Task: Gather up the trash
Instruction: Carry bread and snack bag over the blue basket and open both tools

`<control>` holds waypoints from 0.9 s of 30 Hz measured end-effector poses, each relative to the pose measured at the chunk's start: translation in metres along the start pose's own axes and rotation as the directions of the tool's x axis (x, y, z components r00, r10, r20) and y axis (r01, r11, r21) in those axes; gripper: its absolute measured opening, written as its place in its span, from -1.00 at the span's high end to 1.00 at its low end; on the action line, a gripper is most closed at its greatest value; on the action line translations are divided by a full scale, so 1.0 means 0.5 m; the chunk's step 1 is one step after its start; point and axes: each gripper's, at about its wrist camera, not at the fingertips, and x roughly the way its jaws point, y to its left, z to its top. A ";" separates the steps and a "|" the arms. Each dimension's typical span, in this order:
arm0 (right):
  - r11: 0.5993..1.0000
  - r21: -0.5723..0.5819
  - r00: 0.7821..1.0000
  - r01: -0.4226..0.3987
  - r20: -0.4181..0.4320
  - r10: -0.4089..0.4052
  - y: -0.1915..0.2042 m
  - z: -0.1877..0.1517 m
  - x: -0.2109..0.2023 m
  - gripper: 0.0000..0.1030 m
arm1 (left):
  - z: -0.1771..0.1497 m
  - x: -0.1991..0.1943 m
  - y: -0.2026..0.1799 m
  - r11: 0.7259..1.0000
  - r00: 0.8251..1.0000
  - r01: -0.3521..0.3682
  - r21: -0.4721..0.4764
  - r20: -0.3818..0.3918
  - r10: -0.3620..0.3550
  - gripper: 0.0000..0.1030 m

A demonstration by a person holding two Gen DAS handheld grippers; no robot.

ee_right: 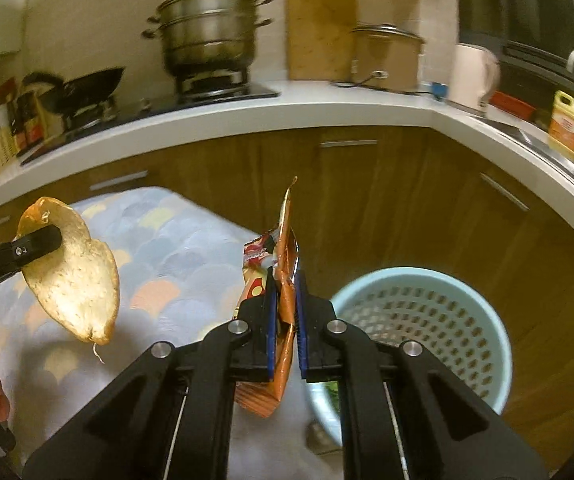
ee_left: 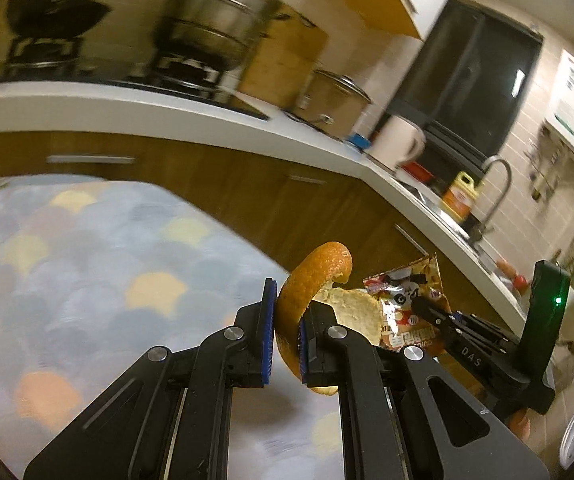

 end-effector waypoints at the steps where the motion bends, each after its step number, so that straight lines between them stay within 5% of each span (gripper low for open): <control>1: 1.000 0.010 1.000 0.006 0.003 -0.006 -0.015 0.000 -0.003 0.88 | 0.000 0.013 -0.015 1.000 1.000 0.008 0.009 -0.008 -0.008 0.85; 12: 0.986 0.142 0.996 0.090 -0.019 -0.088 -0.197 -0.038 -0.016 0.88 | -0.018 0.194 -0.167 0.992 0.987 0.101 0.081 -0.133 -0.090 0.85; 22: 0.969 0.200 0.988 0.145 -0.084 -0.130 -0.284 -0.077 0.032 0.87 | -0.053 0.329 -0.239 0.986 0.971 0.119 0.117 -0.223 -0.090 0.84; 27: 0.962 0.197 0.977 0.187 -0.140 -0.161 -0.308 -0.097 0.064 0.86 | -0.081 0.382 -0.249 0.987 0.956 0.111 0.115 -0.285 -0.074 0.51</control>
